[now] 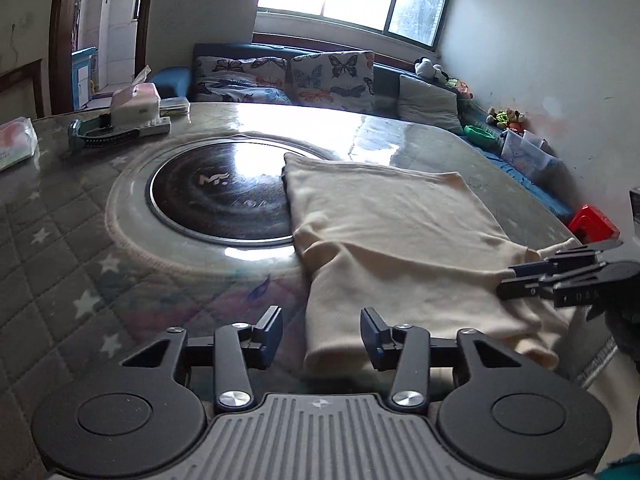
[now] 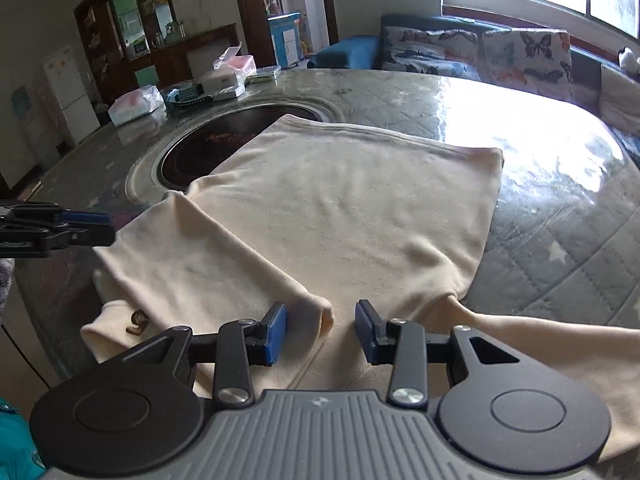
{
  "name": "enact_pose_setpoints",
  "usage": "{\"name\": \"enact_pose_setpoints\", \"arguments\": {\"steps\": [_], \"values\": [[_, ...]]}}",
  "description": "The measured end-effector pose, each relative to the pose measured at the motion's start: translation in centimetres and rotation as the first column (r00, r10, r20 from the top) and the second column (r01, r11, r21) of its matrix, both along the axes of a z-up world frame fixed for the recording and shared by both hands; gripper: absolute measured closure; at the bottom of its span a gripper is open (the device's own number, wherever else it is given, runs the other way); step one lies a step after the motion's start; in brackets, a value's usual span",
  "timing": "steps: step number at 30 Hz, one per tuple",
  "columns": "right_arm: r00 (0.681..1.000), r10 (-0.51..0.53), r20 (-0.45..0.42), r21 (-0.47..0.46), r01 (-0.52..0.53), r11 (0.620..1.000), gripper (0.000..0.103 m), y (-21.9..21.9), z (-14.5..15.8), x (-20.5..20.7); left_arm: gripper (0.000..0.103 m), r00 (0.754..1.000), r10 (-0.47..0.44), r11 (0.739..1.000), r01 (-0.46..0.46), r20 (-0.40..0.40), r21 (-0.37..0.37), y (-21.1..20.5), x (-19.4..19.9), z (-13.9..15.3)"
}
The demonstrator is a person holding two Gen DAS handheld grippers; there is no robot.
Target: Fold clothes
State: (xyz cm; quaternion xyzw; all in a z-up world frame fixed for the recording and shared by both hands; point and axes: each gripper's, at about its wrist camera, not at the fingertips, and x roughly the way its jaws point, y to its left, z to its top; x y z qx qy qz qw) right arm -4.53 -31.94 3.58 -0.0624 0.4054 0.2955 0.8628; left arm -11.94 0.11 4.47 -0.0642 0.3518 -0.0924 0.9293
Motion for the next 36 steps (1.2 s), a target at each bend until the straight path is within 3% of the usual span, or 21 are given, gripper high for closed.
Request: {"name": "enact_pose_setpoints", "arguments": {"steps": [2, 4, 5, 8, 11, 17, 21, 24, 29, 32, 36], "values": [[1.000, 0.005, -0.016, 0.007, -0.005, 1.000, 0.082, 0.0, 0.2, -0.2, 0.057, 1.000, -0.014, 1.000, 0.014, -0.002, 0.007, -0.1, -0.5, -0.3], [1.000, 0.017, -0.009, -0.017, -0.017, 1.000, 0.086, 0.2, 0.3, -0.3, 0.057, 1.000, -0.030, 0.999, 0.030, -0.001, 0.019, -0.4, -0.8, -0.6], [1.000, 0.017, -0.001, -0.020, -0.017, 1.000, 0.094, 0.3, 0.5, -0.3, 0.057, 0.999, -0.035, 0.999, 0.035, 0.000, 0.026, -0.6, -0.7, -0.8], [1.000, 0.008, 0.026, -0.017, -0.008, 1.000, 0.097, 0.5, 1.4, -0.2, 0.057, 0.999, -0.049, 0.998, 0.049, 0.010, 0.029, -1.0, -0.9, -1.1], [0.994, 0.022, 0.109, -0.012, -0.021, 1.000, 0.098, 0.9, 4.0, -0.3, 0.059, 0.998, -0.057, 0.998, 0.056, 0.016, 0.041, -1.1, -0.8, -1.4], [0.963, 0.057, 0.262, 0.001, -0.059, 0.998, 0.098, 1.9, 9.3, -0.5, 0.096, 0.997, -0.068, 0.989, 0.061, 0.046, 0.133, -2.6, -0.9, -1.6], [0.938, 0.066, 0.340, -0.011, -0.066, 0.998, 0.098, 2.3, 11.8, -1.0, 0.101, 0.993, -0.061, 0.981, 0.041, 0.097, 0.191, -3.0, -1.9, -1.0], [0.960, 0.033, 0.279, -0.014, -0.030, 0.999, 0.098, 1.8, 10.2, -0.3, 0.103, 0.994, -0.049, 0.981, 0.030, 0.097, 0.193, -2.5, -2.3, -0.8], [0.994, -0.013, 0.109, -0.055, 0.019, 0.998, 0.096, 1.2, 4.3, 0.9, 0.103, 0.999, -0.037, 0.978, 0.031, 0.022, 0.208, -1.3, -1.9, -1.5], [0.993, -0.039, 0.114, -0.093, 0.050, 0.994, 0.094, 0.6, 2.9, 0.5, 0.100, 0.999, -0.037, 0.981, 0.034, 0.016, 0.190, -0.8, -1.2, -0.7], [0.988, -0.064, 0.139, -0.056, 0.072, 0.996, 0.093, -0.5, 3.0, -0.2, 0.100, 0.997, -0.066, 0.989, 0.061, 0.037, 0.135, -1.3, 0.8, 0.9]]}}
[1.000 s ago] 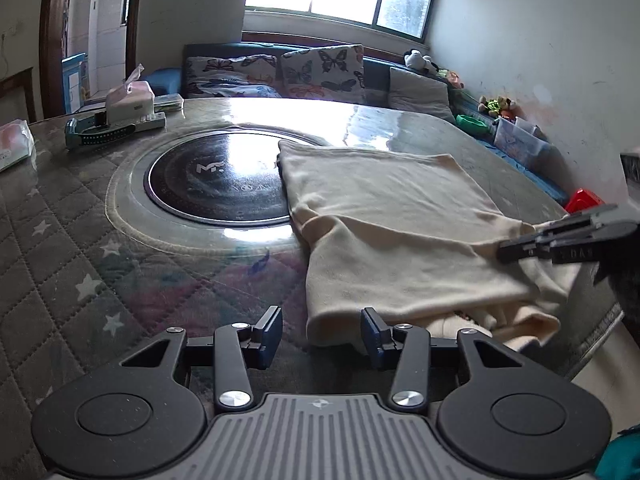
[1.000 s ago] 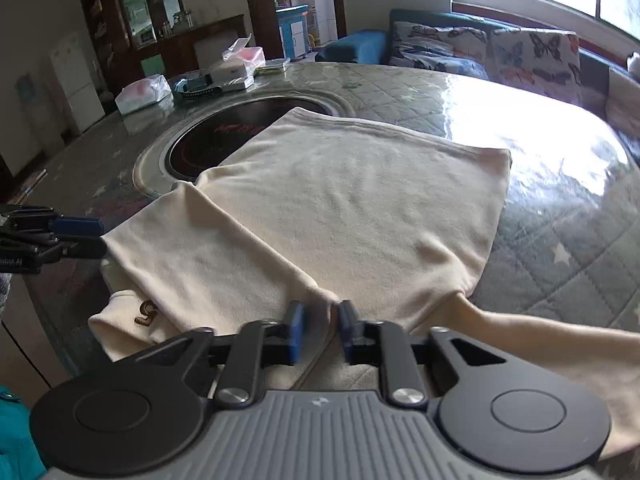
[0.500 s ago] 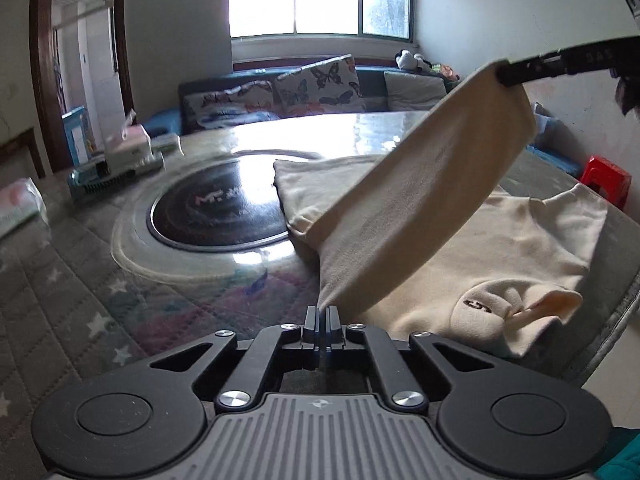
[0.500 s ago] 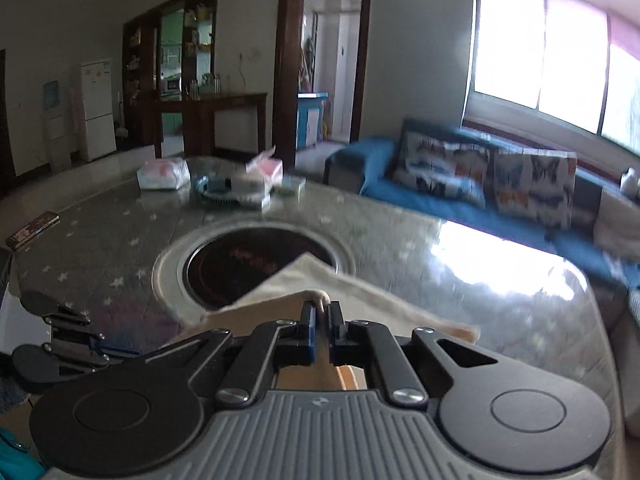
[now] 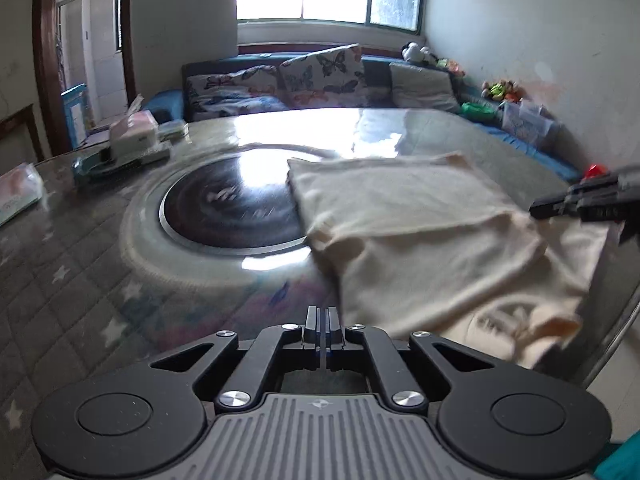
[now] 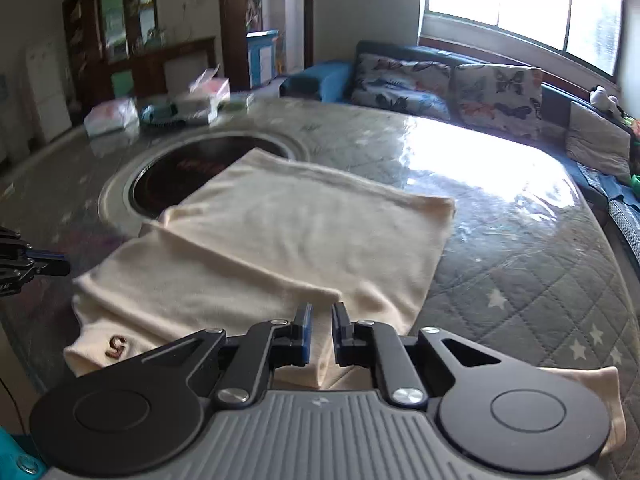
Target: Fold clothes
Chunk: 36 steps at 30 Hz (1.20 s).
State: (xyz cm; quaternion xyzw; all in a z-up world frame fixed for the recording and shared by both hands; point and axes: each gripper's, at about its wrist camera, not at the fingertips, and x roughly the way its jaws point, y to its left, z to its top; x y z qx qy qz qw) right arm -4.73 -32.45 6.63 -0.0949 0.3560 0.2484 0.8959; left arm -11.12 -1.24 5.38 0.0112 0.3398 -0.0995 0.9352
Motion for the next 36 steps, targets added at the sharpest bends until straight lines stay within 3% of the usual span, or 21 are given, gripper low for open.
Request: {"name": "enact_pose_setpoints", "arguments": {"steps": [5, 9, 11, 19, 22, 26, 28, 31, 36], "values": [[0.999, 0.035, -0.024, 0.017, -0.034, 0.999, 0.093, 0.4, -1.2, 0.0, 0.100, 0.998, -0.066, 0.997, 0.067, 0.020, -0.036, -2.9, 3.4, 0.7], [0.999, 0.022, -0.023, 0.006, -0.021, 1.000, 0.090, 0.7, -1.7, -0.9, 0.097, 0.994, -0.108, 0.994, 0.108, 0.015, -0.008, -4.6, 5.0, -0.1], [0.999, 0.004, -0.043, 0.012, -0.003, 1.000, 0.081, 0.3, -1.9, -1.3, 0.095, 0.992, -0.128, 0.992, 0.128, 0.007, 0.004, -4.9, 5.7, -0.6], [0.998, -0.023, -0.060, 0.007, 0.023, 1.000, 0.080, -0.3, -2.7, -1.5, 0.095, 0.988, -0.150, 0.987, 0.151, -0.040, 0.046, -4.8, 6.8, -2.3], [0.997, -0.024, -0.070, 0.015, 0.025, 1.000, 0.081, -0.4, -2.7, -1.4, 0.094, 0.978, -0.209, 0.977, 0.209, -0.013, 0.034, -5.1, 5.6, -1.5], [0.996, -0.038, -0.081, 0.036, 0.041, 0.999, 0.101, -0.7, -2.1, -1.2, 0.087, 0.943, -0.333, 0.942, 0.332, 0.011, 0.052, -6.7, 3.4, -0.9], [0.995, -0.043, -0.093, 0.070, 0.049, 0.996, 0.101, -1.1, -1.3, -1.2, 0.084, 0.928, -0.371, 0.927, 0.369, 0.015, 0.073, -7.4, 2.8, -1.1], [0.995, -0.040, -0.088, 0.082, 0.047, 0.996, 0.101, -1.5, -0.3, -2.1, 0.082, 0.932, -0.363, 0.929, 0.362, -0.004, 0.073, -7.2, 3.2, -1.7], [0.985, -0.078, -0.151, 0.076, 0.090, 0.993, 0.101, -2.2, -1.4, -2.4, 0.082, 0.924, -0.381, 0.923, 0.382, -0.027, 0.056, -5.7, 3.1, -1.9]]}}
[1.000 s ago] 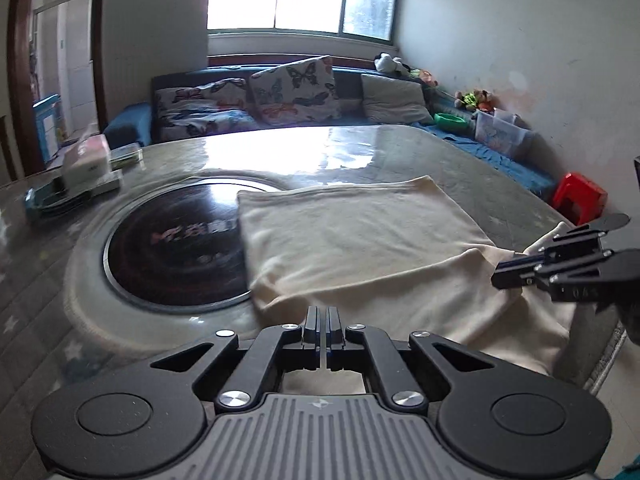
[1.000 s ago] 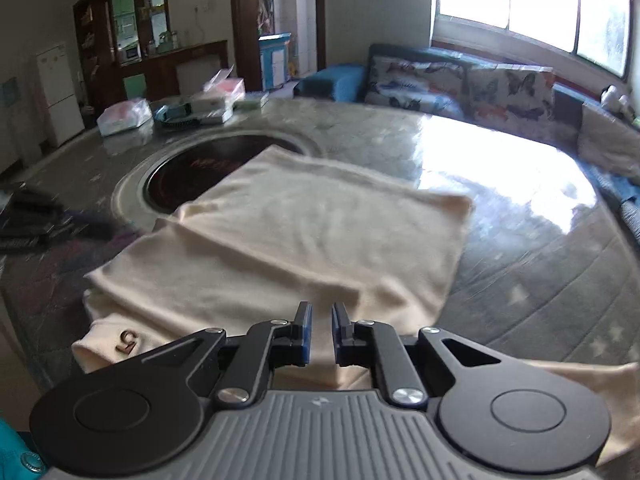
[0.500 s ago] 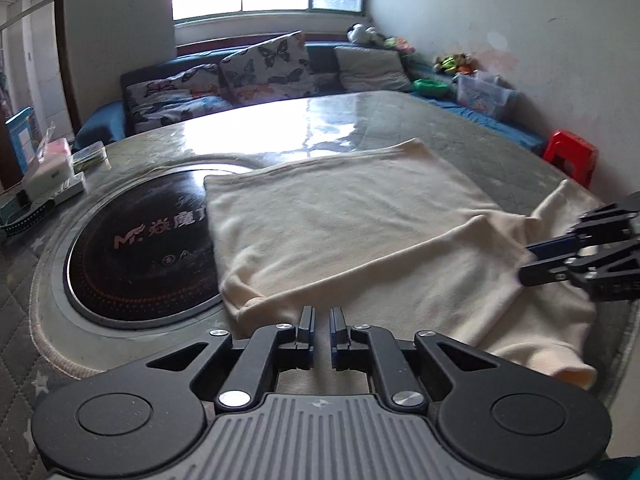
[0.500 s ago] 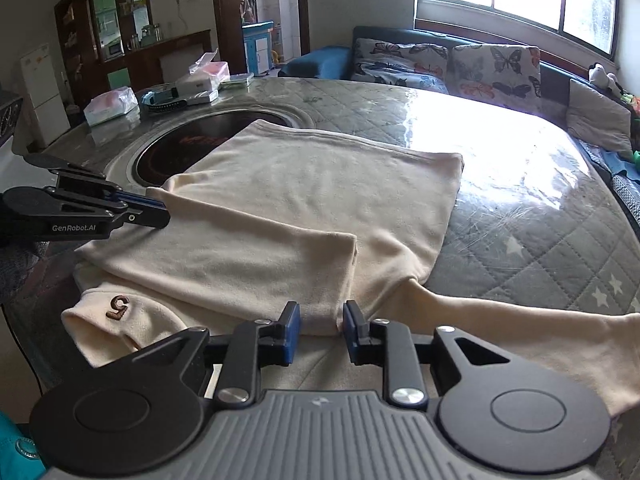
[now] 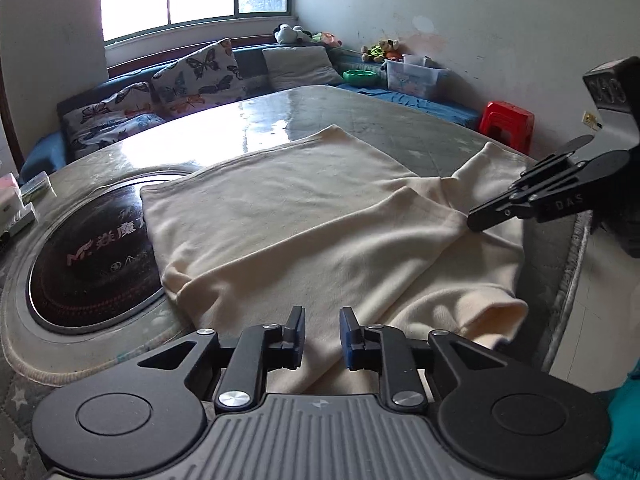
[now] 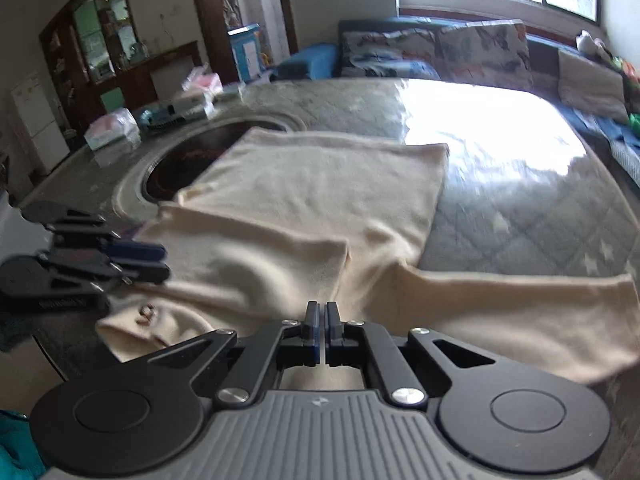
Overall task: Fold clothes
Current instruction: 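Smooth the folded side of the sweatshirt with both grippers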
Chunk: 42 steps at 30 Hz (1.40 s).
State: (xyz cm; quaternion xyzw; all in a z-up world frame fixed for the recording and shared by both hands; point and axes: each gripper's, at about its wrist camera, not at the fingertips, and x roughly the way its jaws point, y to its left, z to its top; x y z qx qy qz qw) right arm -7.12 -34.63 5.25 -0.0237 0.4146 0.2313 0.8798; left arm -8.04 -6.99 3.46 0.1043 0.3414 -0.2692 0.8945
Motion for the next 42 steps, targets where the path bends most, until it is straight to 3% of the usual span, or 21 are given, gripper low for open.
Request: {"name": "enact_pose_setpoints", "arguments": {"steps": [5, 8, 13, 14, 15, 17, 19, 22, 24, 28, 33, 38, 42], "values": [[0.996, 0.020, 0.082, -0.048, -0.016, 0.999, 0.094, 0.4, 0.6, -0.6, 0.082, 0.996, -0.076, 0.996, 0.074, 0.043, 0.046, 0.4, -1.7, 0.4], [0.990, 0.101, 0.102, -0.084, -0.092, 0.992, 0.075, 1.2, 0.7, -1.1, 0.082, 0.994, -0.092, 0.992, 0.086, 0.065, 0.095, 0.3, -2.0, 0.0], [0.979, 0.165, 0.118, -0.174, -0.143, 0.974, 0.075, 2.7, -0.5, -1.2, 0.083, 0.988, -0.115, 0.980, 0.097, 0.101, 0.171, -0.1, -2.3, -0.9], [0.977, 0.174, 0.124, -0.194, -0.149, 0.970, 0.075, 2.9, -0.7, -1.2, 0.085, 0.986, -0.118, 0.978, 0.096, 0.114, 0.183, -0.3, -2.4, -1.0], [0.975, 0.183, 0.127, -0.209, -0.154, 0.966, 0.076, 3.1, -0.9, -1.2, 0.096, 0.985, -0.116, 0.977, 0.090, 0.128, 0.193, -0.3, -2.5, -1.0], [0.973, 0.195, 0.123, -0.209, -0.167, 0.964, 0.093, 3.3, -0.8, -1.3, 0.099, 0.982, -0.105, 0.978, 0.074, 0.155, 0.198, -0.2, -2.8, -0.7], [0.972, 0.204, 0.116, -0.195, -0.179, 0.964, 0.095, 3.1, -0.5, -1.5, 0.100, 0.980, -0.096, 0.982, 0.065, 0.174, 0.177, 0.3, -3.2, 0.0], [0.971, 0.217, 0.106, -0.168, -0.197, 0.966, 0.095, 2.8, 0.0, -1.8, 0.101, 0.979, -0.091, 0.981, 0.058, 0.183, 0.183, 0.8, -3.3, 0.1], [0.973, 0.211, 0.088, -0.163, -0.195, 0.967, 0.085, 2.5, -0.4, -1.8, 0.100, 0.983, -0.091, 0.982, 0.062, 0.159, 0.179, 1.1, -3.1, -0.1], [0.987, 0.133, 0.095, -0.079, -0.125, 0.989, 0.083, 0.5, -0.2, -2.1, 0.098, 0.986, -0.105, 0.987, 0.088, 0.129, 0.138, 1.3, -2.8, 0.2], [0.989, -0.103, 0.103, 0.023, 0.101, 0.995, 0.083, -5.2, 0.5, -1.5, 0.095, 0.985, -0.112, 0.992, 0.104, 0.132, 0.066, -0.1, -2.0, 1.5], [0.943, -0.309, 0.122, -0.021, 0.314, 0.949, 0.082, -10.5, -0.5, -0.1, 0.095, 0.987, -0.098, 0.995, 0.096, 0.124, 0.024, -3.4, -0.6, 1.6], [0.885, -0.448, 0.125, -0.042, 0.456, 0.889, 0.080, -14.8, -2.1, 1.2, 0.091, 0.994, -0.070, 0.998, 0.069, 0.080, 0.017, -5.7, 0.8, 1.1]]}}
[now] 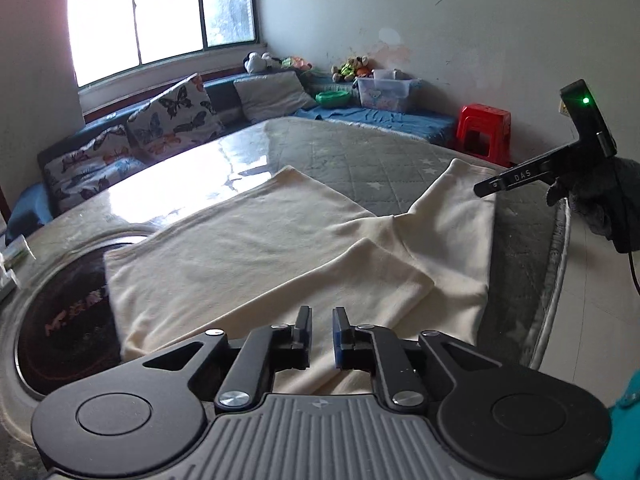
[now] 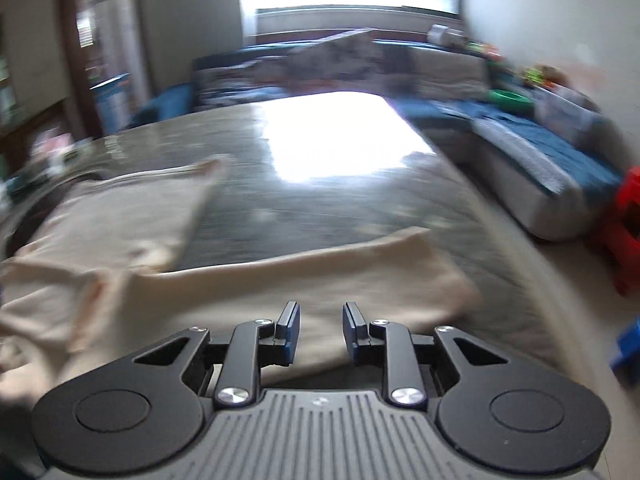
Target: Fold clothes
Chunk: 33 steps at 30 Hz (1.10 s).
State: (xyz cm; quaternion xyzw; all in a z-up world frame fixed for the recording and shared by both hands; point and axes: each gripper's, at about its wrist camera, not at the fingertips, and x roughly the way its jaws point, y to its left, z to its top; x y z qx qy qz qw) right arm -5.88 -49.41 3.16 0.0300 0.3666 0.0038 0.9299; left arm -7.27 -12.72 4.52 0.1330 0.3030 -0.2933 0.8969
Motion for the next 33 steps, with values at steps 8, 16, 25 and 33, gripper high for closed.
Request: {"name": "enact_pose_setpoints", "arguments": {"steps": [8, 16, 25, 33], "values": [[0.983, -0.183, 0.027, 0.021, 0.183, 0.983, 0.080, -4.7, -1.0, 0.6, 0.091, 0.998, 0.025, 0.999, -0.026, -0.049, -0.019, -2.7, 2.0, -0.2], [0.963, -0.264, 0.059, 0.062, 0.261, 0.963, 0.075, -5.0, -1.1, -0.1, 0.090, 0.996, 0.033, 0.999, -0.033, -0.084, -0.006, -4.3, 3.1, -1.2], [0.961, -0.264, 0.088, 0.143, 0.250, 0.958, 0.097, -5.2, -1.0, -0.3, 0.086, 0.996, 0.026, 0.999, -0.028, -0.088, -0.021, -5.5, 3.3, -1.3], [0.956, -0.223, 0.194, 0.219, 0.179, 0.959, 0.097, -4.9, 3.9, -2.0, 0.072, 0.997, 0.001, 1.000, -0.003, -0.073, -0.025, -6.8, 3.4, -2.3]]}}
